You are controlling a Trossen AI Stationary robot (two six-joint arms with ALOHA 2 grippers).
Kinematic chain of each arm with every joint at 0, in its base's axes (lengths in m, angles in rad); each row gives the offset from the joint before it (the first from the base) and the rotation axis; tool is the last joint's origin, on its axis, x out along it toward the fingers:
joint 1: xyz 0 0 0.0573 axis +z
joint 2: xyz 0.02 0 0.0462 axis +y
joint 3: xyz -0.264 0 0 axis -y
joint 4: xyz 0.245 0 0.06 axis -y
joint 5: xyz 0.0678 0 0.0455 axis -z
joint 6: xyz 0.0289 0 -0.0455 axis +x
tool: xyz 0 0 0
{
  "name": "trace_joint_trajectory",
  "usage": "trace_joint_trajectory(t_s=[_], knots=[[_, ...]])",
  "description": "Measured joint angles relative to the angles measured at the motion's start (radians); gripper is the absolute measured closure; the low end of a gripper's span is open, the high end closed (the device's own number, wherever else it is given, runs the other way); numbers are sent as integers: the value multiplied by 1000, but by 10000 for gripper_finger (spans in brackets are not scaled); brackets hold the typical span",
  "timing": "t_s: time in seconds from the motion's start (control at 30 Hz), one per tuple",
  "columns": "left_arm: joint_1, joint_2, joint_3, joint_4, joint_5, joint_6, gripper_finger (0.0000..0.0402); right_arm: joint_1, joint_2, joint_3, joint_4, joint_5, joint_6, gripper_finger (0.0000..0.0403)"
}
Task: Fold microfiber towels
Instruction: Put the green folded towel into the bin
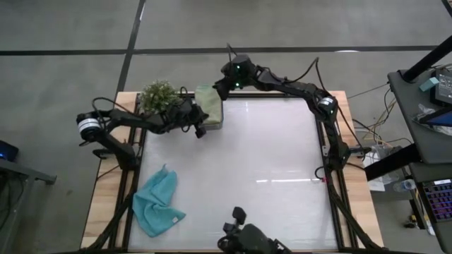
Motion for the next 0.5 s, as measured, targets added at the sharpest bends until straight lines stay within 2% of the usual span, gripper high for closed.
trace_joint_trajectory(t_s=[0.2, 0.5], knots=[[0, 26, 25, -1, 18, -4, 401, 28, 45, 76, 62, -1, -91, 356], [0, 16, 23, -11, 20, -29, 401, 38, 252, 281, -12, -4, -135, 392]])
